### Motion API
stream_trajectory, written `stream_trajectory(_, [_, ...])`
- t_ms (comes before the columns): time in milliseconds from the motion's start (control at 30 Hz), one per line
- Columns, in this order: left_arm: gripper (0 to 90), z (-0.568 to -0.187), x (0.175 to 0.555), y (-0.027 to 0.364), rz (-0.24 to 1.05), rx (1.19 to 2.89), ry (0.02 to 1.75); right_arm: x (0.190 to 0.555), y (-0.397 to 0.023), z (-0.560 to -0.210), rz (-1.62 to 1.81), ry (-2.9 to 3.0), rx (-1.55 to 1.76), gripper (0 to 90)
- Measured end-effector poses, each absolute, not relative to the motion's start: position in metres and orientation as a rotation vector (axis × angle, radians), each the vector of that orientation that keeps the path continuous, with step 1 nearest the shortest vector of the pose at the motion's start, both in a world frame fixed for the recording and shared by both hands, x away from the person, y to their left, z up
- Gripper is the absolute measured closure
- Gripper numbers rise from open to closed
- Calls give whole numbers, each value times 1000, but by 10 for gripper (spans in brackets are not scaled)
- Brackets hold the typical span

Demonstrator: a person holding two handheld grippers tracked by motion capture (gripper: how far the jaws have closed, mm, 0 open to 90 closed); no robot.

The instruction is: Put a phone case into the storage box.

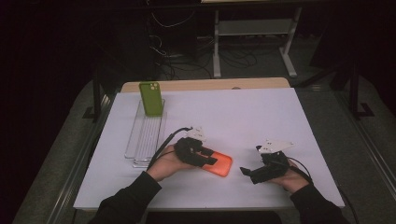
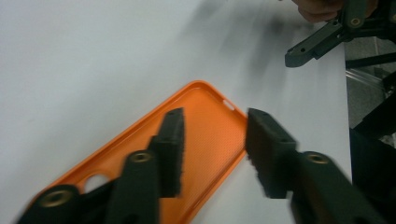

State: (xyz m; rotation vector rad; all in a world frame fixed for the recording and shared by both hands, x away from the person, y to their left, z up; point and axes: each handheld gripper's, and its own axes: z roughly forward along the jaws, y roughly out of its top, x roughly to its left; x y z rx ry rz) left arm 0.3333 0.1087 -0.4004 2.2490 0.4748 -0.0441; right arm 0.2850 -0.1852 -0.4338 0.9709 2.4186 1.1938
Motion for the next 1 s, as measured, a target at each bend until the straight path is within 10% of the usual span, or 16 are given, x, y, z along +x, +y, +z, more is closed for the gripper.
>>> stream_trajectory(567, [36,-384,331,171,69,2241,496,286,-181,-431,1140,2484,959,0])
stream_trajectory(1000, [0,-381,339,188,104,2191,548,303,-151,-413,1005,2643,881,0])
